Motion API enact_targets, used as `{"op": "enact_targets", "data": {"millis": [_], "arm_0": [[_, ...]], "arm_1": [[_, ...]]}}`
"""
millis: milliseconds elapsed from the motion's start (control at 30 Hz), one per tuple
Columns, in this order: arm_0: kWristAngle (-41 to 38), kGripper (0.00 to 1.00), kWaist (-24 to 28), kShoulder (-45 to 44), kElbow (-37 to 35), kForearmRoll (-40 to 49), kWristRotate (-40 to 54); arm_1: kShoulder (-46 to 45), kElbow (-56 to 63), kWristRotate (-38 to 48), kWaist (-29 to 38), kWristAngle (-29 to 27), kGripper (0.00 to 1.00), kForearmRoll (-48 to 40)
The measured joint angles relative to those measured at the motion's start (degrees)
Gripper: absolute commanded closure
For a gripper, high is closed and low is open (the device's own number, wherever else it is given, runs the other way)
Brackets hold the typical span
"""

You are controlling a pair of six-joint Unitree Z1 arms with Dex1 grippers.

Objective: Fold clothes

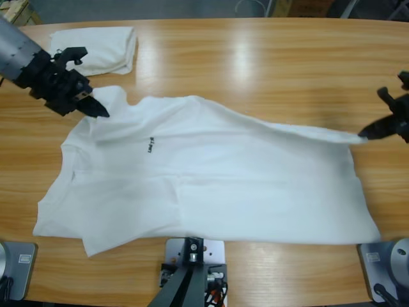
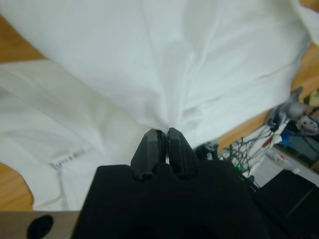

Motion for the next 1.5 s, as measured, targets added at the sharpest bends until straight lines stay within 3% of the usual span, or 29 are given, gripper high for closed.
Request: {"op": "enact_targets", "data": {"millis": [367, 833, 1400, 1433, 1467, 1500], "arm_0": [[-1.3, 1.000, 1.1, -10.0, 8.3, 2.4, 8.0], [-4.3, 1.000, 2.0, -16.3, 16.4, 3.4, 10.0], [-0.6, 1.000, 3.6, -17.4, 19.9, 6.9, 10.0], [-0.6, 0.977, 4.0, -17.4, 19.9, 7.0, 10.0], [-0.6, 0.810, 4.3, -17.4, 19.9, 7.0, 10.0], [-0.6, 0.599, 4.4, -17.3, 19.9, 7.0, 10.0]], "arm_1": [[0.0, -0.1, 0.0, 1.7, -1.9, 1.000, 6.4], [0.7, -4.9, 2.0, 3.3, -3.8, 1.000, 20.6], [3.1, -4.6, 5.2, 3.4, -5.4, 1.000, 22.7], [3.1, -4.4, 5.3, 3.4, -5.5, 1.000, 22.7], [3.1, -4.2, 5.4, 3.4, -5.5, 1.000, 22.7], [3.1, -4.1, 5.5, 3.4, -5.6, 0.872, 22.7]]}}
